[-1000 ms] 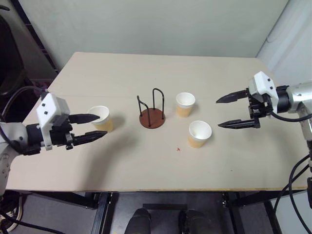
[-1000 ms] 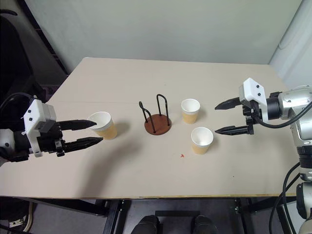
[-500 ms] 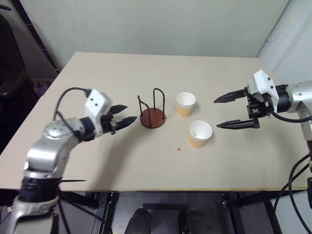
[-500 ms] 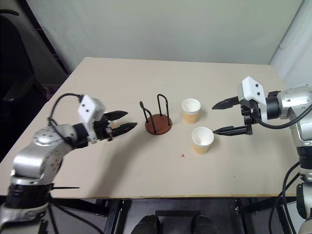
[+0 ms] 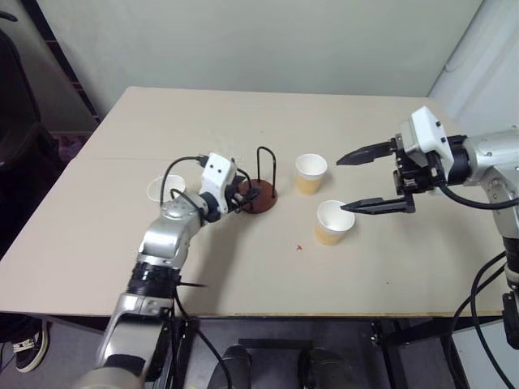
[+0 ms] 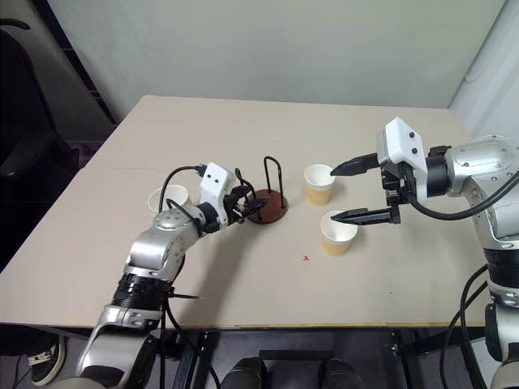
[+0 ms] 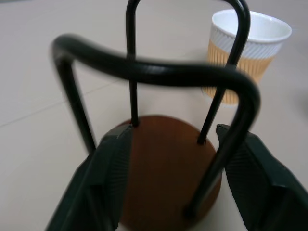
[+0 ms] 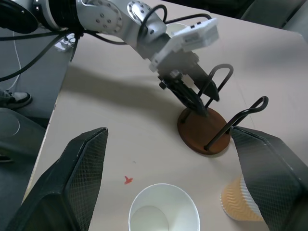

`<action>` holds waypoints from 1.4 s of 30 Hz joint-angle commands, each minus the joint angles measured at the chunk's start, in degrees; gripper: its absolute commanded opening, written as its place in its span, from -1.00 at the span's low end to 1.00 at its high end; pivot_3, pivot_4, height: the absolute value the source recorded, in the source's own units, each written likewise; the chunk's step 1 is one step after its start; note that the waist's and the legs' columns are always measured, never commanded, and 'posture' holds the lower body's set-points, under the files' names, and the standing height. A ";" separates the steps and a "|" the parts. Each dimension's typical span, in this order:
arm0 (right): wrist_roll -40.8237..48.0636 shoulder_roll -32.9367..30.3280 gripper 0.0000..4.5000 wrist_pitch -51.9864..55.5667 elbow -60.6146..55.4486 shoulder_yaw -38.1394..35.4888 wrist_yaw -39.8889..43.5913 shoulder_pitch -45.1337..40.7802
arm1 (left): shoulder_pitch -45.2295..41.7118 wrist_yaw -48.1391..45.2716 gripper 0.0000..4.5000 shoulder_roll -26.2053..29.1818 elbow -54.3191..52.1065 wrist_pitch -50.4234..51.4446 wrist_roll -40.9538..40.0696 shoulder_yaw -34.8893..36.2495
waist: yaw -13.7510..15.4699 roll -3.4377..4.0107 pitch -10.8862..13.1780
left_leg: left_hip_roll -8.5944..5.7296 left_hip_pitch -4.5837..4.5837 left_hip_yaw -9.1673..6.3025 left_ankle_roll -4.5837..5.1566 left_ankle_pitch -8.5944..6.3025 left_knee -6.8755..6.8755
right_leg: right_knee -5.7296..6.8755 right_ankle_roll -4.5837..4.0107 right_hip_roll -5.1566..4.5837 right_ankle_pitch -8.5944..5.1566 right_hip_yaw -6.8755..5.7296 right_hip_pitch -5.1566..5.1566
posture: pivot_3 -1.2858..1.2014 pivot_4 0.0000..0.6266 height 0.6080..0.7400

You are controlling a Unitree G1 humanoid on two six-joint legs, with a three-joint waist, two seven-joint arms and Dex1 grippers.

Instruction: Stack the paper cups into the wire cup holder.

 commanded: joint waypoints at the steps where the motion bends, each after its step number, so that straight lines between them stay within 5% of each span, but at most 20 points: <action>1: 1.64 -0.55 0.88 0.63 -2.84 -1.88 -1.21 -0.21 | -1.99 0.60 -0.23 -1.75 0.97 -4.44 0.49 1.09 | 0.00 0.00 0.00 | 0.00 0.01 0.03 0.02 0.00 0.01 | 0.00 0.01 0.01 0.00 0.02 0.01 | 0.03 -0.52 1.00; 6: 1.19 -0.11 0.88 0.48 -2.39 -1.81 -3.11 1.22 | -0.94 -2.23 -0.99 -2.07 -0.56 -4.03 -0.68 0.83 | 0.03 -0.02 0.01 | -0.01 0.04 0.34 0.04 0.03 0.20 | -0.05 0.25 0.50 -0.06 0.66 0.21 | 0.03 -0.52 1.00; 12: -1.92 1.91 0.88 -1.29 0.80 -1.18 -8.31 -0.58 | 2.66 -8.23 -0.99 1.57 -8.17 -0.63 -2.48 0.37 | -0.02 -0.02 0.02 | -0.06 0.31 0.77 0.20 -0.05 0.49 | -0.07 0.53 0.61 -0.10 1.35 0.17 | 0.03 -0.52 1.00; 20: 5.52 -4.22 0.88 -0.19 -2.87 -4.02 1.94 4.57 | 13.58 -26.20 -0.99 17.00 -33.56 12.01 -14.97 -2.18 | 0.39 -0.04 0.02 | -0.05 -0.05 0.89 0.10 -0.25 0.43 | -0.02 0.55 0.68 -0.43 1.35 -0.19 | 0.03 -0.52 1.00; 29: 3.50 -4.90 0.88 -1.56 -8.56 -0.73 2.68 9.00 | 8.25 -22.39 -0.99 10.09 -29.48 9.72 -8.40 -12.09 | 0.64 -0.04 0.01 | -0.14 0.12 0.91 0.77 -0.46 0.63 | 0.01 0.21 0.58 -0.63 1.52 0.05 | 0.03 -0.52 1.00; 42: 3.76 -4.91 0.88 -0.74 -9.64 -0.63 0.14 9.40 | 8.32 -19.54 -0.99 3.20 -24.36 6.22 -3.63 -15.86 | 0.32 -0.05 0.02 | -0.17 0.37 1.29 0.83 -0.42 0.63 | -0.05 0.63 0.61 -0.54 1.88 0.22 | 0.03 -0.52 1.00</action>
